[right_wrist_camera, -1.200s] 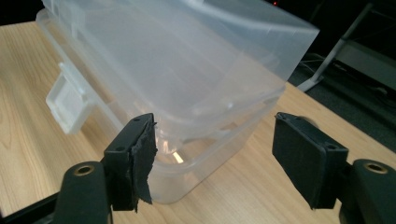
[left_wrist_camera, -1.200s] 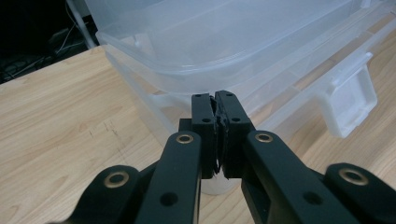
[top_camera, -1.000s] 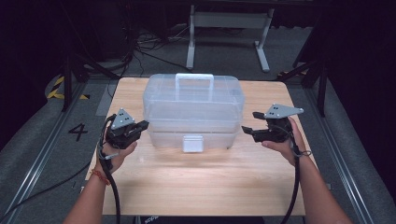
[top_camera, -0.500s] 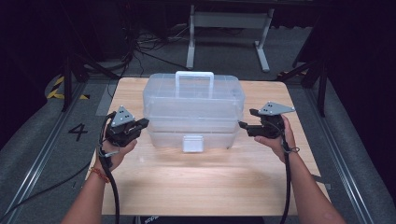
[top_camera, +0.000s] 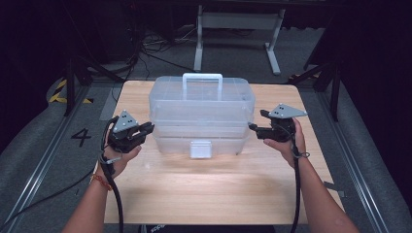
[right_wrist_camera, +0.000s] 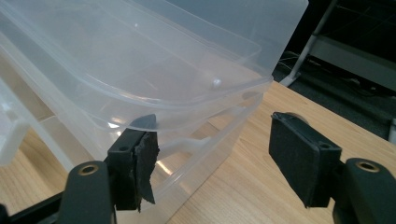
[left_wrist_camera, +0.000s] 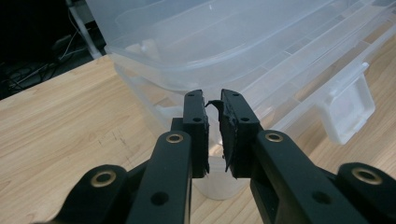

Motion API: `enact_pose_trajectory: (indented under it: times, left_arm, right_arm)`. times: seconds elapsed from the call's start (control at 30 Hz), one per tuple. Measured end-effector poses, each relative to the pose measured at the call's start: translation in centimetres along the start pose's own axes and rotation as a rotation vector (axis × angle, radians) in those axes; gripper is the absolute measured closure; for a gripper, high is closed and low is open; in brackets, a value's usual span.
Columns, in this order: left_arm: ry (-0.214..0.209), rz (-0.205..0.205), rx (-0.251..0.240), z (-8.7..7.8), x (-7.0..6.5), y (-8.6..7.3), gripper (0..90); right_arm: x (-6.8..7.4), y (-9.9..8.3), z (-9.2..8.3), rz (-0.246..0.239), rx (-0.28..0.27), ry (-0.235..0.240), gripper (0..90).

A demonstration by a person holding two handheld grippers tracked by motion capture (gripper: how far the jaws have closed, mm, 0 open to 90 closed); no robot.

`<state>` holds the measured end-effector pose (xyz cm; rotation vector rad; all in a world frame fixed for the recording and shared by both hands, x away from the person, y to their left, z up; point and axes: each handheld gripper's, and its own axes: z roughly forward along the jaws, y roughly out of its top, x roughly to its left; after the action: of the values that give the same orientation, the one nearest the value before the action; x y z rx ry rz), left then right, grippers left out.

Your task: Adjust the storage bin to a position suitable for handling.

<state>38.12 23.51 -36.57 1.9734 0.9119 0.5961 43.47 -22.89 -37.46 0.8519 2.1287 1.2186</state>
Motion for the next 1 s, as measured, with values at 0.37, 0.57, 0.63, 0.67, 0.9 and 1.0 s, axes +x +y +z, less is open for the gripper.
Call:
enact_pose_trajectory:
  times: [0.37, 0.57, 0.63, 0.67, 0.9, 1.0]
  left_arm:
    - [0.011, 0.016, 0.031, -0.3, 0.3, -1.3, 76.9]
    - [0.019, 0.016, 0.036, -0.9, 0.4, -2.9, 74.8]
    - [0.020, 0.017, 0.047, -0.8, 0.3, -3.3, 74.3]
    - [0.018, 0.021, 0.058, -0.8, 0.3, -3.7, 73.8]
    - [-0.008, 0.062, 0.171, -0.3, -0.5, -7.2, 71.3]
    - [-0.020, 0.072, 0.195, -0.2, -0.8, -8.3, 69.3]
  right_arm:
    - [-0.1, 1.0, -0.1, -0.005, -0.035, -0.011, 35.1]
    - [-0.3, 1.6, 0.4, 0.012, -0.073, -0.010, 37.9]
    - [-0.3, 1.7, 0.5, 0.012, -0.076, -0.010, 38.3]
    - [-0.4, 1.9, 0.6, 0.007, -0.088, -0.016, 39.4]
    - [-0.4, 2.0, 0.9, 0.002, -0.115, -0.026, 42.4]
    - [-0.5, 2.2, 0.8, 0.007, -0.118, -0.031, 42.4]
